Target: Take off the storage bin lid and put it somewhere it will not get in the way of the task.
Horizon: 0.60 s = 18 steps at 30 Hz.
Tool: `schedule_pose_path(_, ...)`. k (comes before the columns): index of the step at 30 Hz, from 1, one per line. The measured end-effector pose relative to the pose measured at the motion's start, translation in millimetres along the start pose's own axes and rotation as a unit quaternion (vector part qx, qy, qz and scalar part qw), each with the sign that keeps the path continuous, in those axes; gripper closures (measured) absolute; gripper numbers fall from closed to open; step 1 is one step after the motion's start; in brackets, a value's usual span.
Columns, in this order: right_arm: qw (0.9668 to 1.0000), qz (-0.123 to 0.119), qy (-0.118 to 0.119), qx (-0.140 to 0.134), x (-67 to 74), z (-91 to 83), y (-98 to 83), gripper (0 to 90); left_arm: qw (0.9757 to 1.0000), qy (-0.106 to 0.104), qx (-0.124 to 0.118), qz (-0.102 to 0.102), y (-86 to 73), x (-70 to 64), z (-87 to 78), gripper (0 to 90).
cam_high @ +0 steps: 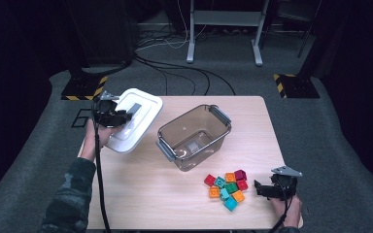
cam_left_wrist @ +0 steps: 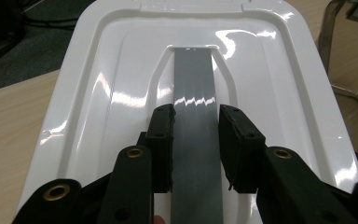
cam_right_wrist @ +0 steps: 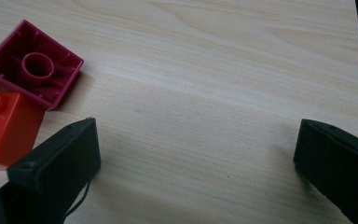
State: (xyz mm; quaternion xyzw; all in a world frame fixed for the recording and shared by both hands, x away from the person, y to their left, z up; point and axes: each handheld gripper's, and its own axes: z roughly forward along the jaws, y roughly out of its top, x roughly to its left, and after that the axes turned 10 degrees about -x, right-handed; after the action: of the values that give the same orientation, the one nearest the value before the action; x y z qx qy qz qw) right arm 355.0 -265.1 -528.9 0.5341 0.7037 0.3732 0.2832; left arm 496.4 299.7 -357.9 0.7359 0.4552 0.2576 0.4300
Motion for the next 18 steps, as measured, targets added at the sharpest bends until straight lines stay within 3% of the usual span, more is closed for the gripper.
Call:
schedule_pose_path(7, 1.0000, -0.001, 0.000, 0.000, -0.1, 0.0, 0.0, 0.0, 0.9993, 0.029, 0.007, -0.023, -14.1, 10.1, 3.2, 66.4)
schedule_pose_path(18, 1.0000, -0.001, 0.000, 0.000, -0.1, 0.0, 0.0, 0.0, 0.9966, 0.054, 0.024, -0.057, -40.8, 23.7, 12.5, 66.4)
